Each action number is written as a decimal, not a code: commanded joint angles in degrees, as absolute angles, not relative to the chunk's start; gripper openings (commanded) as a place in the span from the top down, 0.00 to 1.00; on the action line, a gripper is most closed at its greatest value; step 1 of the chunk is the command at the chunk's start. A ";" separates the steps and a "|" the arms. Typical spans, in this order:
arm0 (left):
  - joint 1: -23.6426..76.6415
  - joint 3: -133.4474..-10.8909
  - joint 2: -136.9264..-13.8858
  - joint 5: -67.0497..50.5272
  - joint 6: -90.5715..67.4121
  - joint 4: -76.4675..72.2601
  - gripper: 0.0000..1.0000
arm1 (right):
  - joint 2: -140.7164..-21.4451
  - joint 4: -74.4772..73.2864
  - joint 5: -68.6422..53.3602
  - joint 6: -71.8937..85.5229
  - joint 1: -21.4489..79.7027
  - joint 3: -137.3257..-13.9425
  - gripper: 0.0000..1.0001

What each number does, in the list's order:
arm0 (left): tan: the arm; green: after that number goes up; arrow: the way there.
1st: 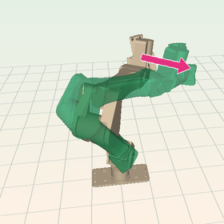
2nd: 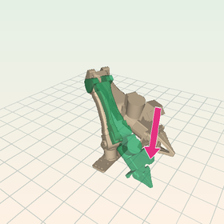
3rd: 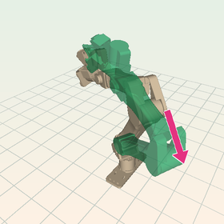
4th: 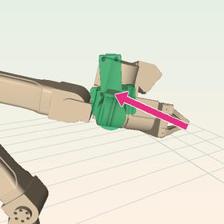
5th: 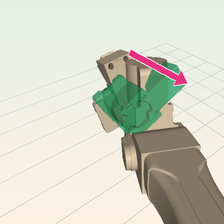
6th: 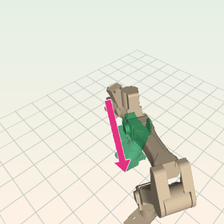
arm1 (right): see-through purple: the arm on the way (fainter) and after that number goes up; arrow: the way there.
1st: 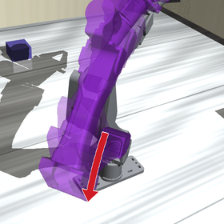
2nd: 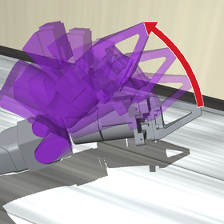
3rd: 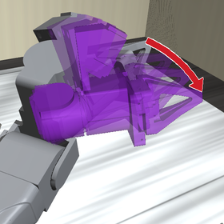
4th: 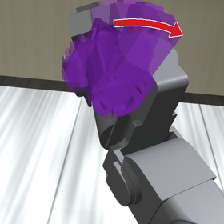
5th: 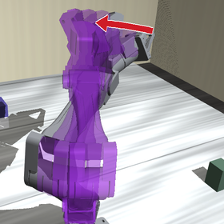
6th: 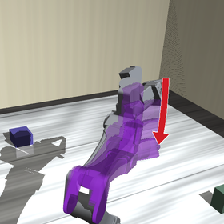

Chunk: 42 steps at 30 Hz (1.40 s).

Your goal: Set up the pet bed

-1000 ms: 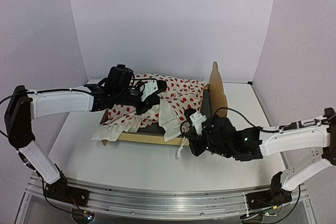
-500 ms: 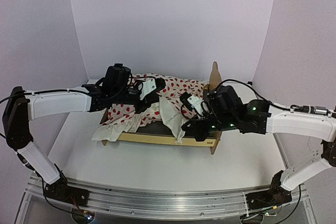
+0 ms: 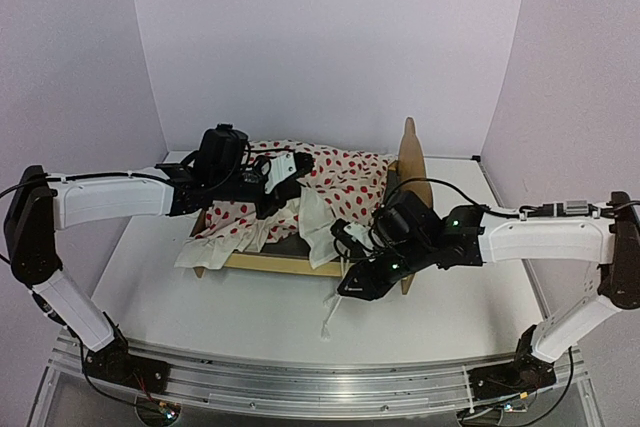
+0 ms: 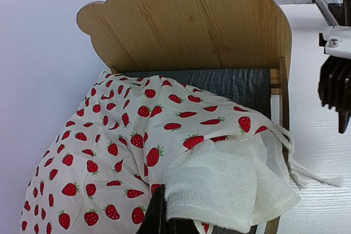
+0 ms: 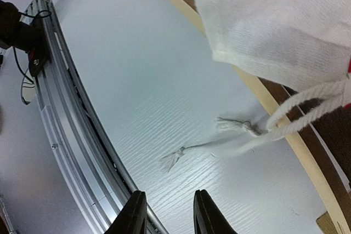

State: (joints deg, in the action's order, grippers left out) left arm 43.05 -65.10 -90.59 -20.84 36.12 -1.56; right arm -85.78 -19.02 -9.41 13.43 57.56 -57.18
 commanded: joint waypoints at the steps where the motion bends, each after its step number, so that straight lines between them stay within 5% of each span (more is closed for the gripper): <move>1: 42.71 -64.44 -87.64 -21.91 35.72 -3.57 1.00 | -87.48 -16.08 -0.74 18.65 57.66 -56.10 0.65; 17: 42.71 -63.83 -87.25 -22.78 35.14 -3.77 1.00 | -88.51 8.68 9.13 33.82 58.53 -43.51 0.62; 29: 42.72 -63.80 -87.92 -22.81 35.14 -4.91 1.00 | -100.14 -10.03 22.50 31.88 70.30 -52.15 0.57; 42: 42.45 -63.92 -88.67 -23.47 34.81 -4.93 1.00 | -107.42 -10.11 27.70 30.77 71.74 -57.28 0.57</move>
State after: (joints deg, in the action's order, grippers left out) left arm 42.80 -63.92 -89.93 -22.44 35.85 -2.12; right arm -104.63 -9.18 25.41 31.63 71.88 -53.99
